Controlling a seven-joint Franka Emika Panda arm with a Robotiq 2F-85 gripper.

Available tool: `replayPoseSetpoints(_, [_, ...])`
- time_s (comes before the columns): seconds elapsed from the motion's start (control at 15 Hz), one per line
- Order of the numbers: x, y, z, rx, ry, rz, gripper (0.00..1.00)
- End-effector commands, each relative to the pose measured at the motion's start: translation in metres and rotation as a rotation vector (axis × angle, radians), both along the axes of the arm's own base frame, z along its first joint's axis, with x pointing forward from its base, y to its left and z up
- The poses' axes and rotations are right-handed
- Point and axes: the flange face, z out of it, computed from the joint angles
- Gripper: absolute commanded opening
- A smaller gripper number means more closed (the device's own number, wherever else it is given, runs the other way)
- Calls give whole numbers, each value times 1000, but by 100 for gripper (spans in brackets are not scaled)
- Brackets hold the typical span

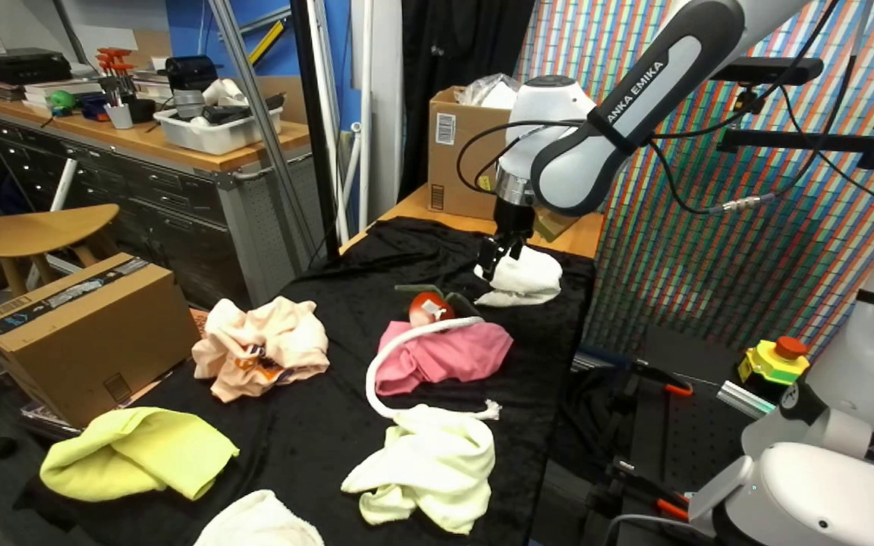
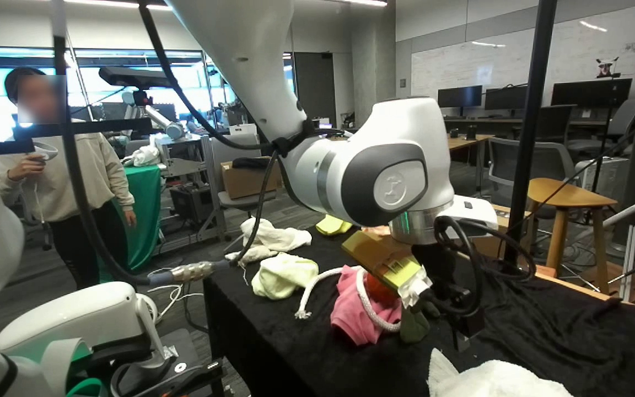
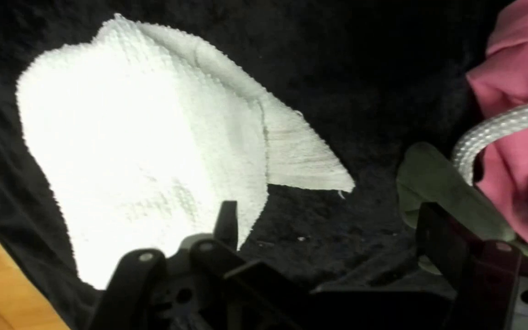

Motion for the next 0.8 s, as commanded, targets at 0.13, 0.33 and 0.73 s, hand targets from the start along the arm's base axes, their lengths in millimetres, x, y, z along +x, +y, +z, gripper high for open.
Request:
replayPoseSetpoints(0.13, [19, -43, -13, -50, -13, -149, 100])
replayPoseSetpoints(0.33, [32, -67, -22, -60, -15, -185, 100])
replayPoseSetpoints(0.73, [53, -107, -44, -93, 13, -219, 100])
